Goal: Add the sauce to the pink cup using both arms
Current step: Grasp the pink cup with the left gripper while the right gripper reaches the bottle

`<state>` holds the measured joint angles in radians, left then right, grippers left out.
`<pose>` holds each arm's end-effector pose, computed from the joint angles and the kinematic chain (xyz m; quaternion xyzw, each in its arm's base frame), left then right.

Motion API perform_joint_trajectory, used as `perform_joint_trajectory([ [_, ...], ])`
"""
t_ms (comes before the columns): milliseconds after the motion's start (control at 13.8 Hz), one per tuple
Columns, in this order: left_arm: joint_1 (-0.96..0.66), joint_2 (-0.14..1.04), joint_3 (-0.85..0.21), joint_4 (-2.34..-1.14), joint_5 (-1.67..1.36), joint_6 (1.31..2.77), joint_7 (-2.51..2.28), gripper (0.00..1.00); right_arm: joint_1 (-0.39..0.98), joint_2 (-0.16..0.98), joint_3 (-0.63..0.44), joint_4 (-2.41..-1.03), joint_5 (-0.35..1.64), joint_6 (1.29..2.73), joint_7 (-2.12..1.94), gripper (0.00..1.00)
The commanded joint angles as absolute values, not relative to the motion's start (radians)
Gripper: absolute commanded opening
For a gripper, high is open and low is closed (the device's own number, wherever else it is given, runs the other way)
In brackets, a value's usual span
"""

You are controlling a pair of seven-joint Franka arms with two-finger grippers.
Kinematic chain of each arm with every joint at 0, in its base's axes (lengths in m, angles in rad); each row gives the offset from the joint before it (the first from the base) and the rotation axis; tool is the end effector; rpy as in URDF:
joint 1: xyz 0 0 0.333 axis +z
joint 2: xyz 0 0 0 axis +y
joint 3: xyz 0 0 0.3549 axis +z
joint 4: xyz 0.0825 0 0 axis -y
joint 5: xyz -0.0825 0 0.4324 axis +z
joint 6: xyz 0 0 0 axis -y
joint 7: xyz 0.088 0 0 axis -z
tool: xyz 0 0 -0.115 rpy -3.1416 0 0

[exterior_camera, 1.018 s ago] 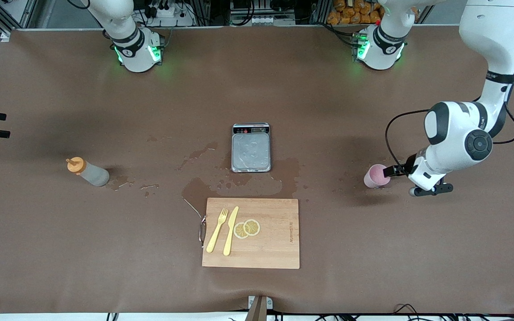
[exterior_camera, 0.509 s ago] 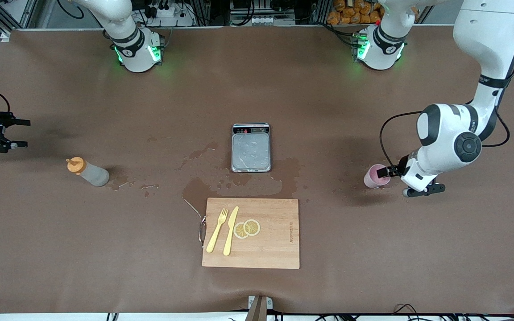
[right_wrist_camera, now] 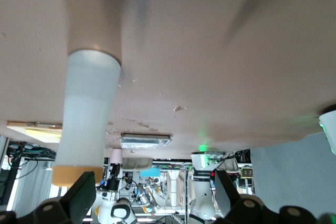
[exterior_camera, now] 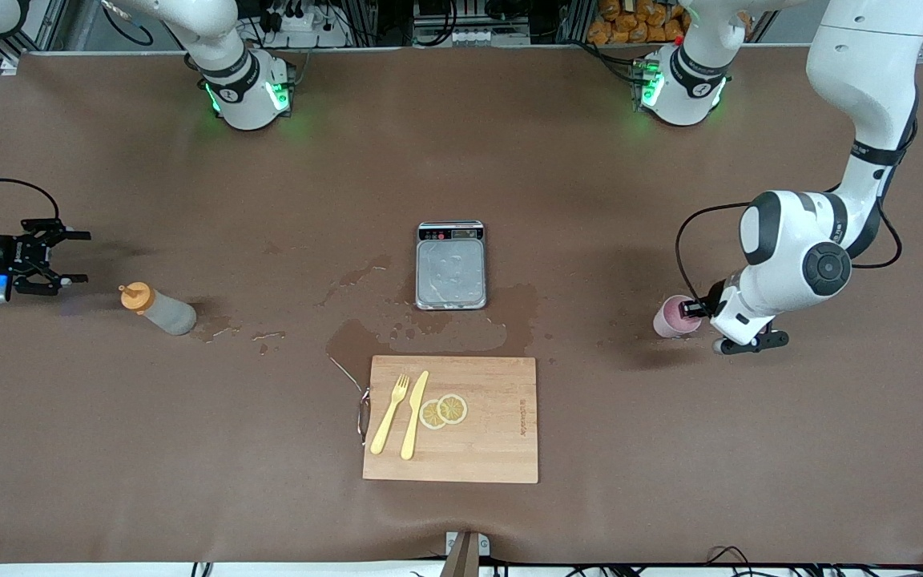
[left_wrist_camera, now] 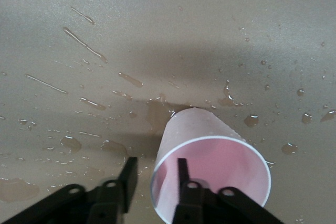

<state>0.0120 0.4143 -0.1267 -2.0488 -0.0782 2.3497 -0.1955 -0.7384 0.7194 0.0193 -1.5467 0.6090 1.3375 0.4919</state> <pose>0.6246 -0.0727 0.2177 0.9944 0.0731 -0.0629 0.0427 0.5431 -0.3771 0.2119 -0.6610 0.5402 0.3903 0.3448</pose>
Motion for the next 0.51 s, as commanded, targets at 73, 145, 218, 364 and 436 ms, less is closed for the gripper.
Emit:
perform_joint_trajectory([
  [73, 0.003, 0.399, -0.121, -2.054, -0.083, 2.358, -0.212, 0.00, -0.710, 0.797, 0.023, -1.444, 0.661, 1.364, 0.544, 1.00],
  [145, 0.000, 0.391, -0.121, -2.048, -0.083, 2.355, -0.215, 0.00, -0.709, 0.817, 0.023, -1.431, 0.678, 1.383, 0.567, 1.00],
  [218, 0.002, 0.370, -0.121, -2.048, -0.083, 2.350, -0.224, 0.00, -0.700, 0.822, 0.025, -1.425, 0.684, 1.420, 0.569, 1.00],
  [364, 0.002, 0.330, -0.123, -2.048, -0.083, 2.317, -0.247, 0.00, -0.674, 0.833, 0.023, -1.427, 0.715, 1.468, 0.569, 1.00],
  [436, 0.000, 0.307, -0.124, -2.043, -0.083, 2.292, -0.262, 0.00, -0.663, 0.845, 0.023, -1.427, 0.748, 1.474, 0.569, 1.00],
])
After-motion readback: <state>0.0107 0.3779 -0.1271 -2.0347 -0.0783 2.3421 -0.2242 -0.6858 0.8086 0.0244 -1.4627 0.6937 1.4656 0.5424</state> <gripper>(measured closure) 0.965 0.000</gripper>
